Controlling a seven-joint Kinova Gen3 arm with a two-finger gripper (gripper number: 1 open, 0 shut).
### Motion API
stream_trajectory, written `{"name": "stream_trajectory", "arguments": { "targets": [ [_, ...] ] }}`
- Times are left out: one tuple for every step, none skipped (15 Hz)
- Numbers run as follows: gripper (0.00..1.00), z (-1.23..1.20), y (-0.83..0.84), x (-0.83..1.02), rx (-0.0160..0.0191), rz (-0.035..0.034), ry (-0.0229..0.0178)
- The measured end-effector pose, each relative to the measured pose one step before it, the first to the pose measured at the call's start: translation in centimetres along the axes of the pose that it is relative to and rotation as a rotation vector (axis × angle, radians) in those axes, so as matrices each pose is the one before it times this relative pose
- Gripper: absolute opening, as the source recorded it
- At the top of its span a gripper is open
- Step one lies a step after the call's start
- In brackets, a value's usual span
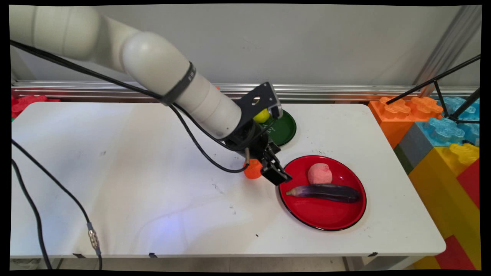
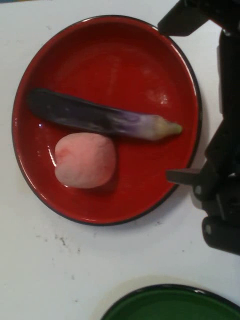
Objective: Pick up the eggplant from the red plate
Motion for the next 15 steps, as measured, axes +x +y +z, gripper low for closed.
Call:
{"name": "stream_trajectory", "arguments": {
  "targets": [
    [1.0, 0.548, -0.138, -0.2, -0.00493, 0.00314, 0.00904],
    [1.0, 0.652, -0.193, -0.233, -0.00679, 0.00283, 0.01068],
    [1.0, 0.448, -0.142, -0.156, -0.00545, 0.00242, 0.00772],
    [1.0, 0.448, -0.14, -0.151, -0.00621, 0.00214, 0.00762],
    [1.0, 0.653, -0.21, -0.249, -0.01091, 0.00285, 0.00919],
    [1.0, 0.46, -0.151, -0.183, -0.00812, 0.00239, 0.00586],
    [1.0, 0.751, -0.304, -0.291, -0.01188, 0.00533, 0.0087],
    [1.0, 0.599, -0.277, -0.243, -0.00777, 0.00409, 0.00576],
    [1.0, 0.376, -0.186, -0.149, -0.00452, 0.00268, 0.00362],
    [1.0, 0.583, -0.305, -0.222, -0.00637, 0.00385, 0.00515],
    [1.0, 0.475, -0.258, -0.187, -0.0048, 0.00323, 0.00413],
    [1.0, 0.477, -0.286, -0.199, -0.00447, 0.00246, 0.00361],
    [1.0, 0.632, -0.399, -0.275, -0.0055, 0.00259, 0.00467],
    [1.0, 0.345, -0.23, -0.158, -0.00282, 0.00104, 0.00259],
    [1.0, 0.52, -0.321, -0.25, -0.00516, 0.00072, 0.00351]
  ]
}}
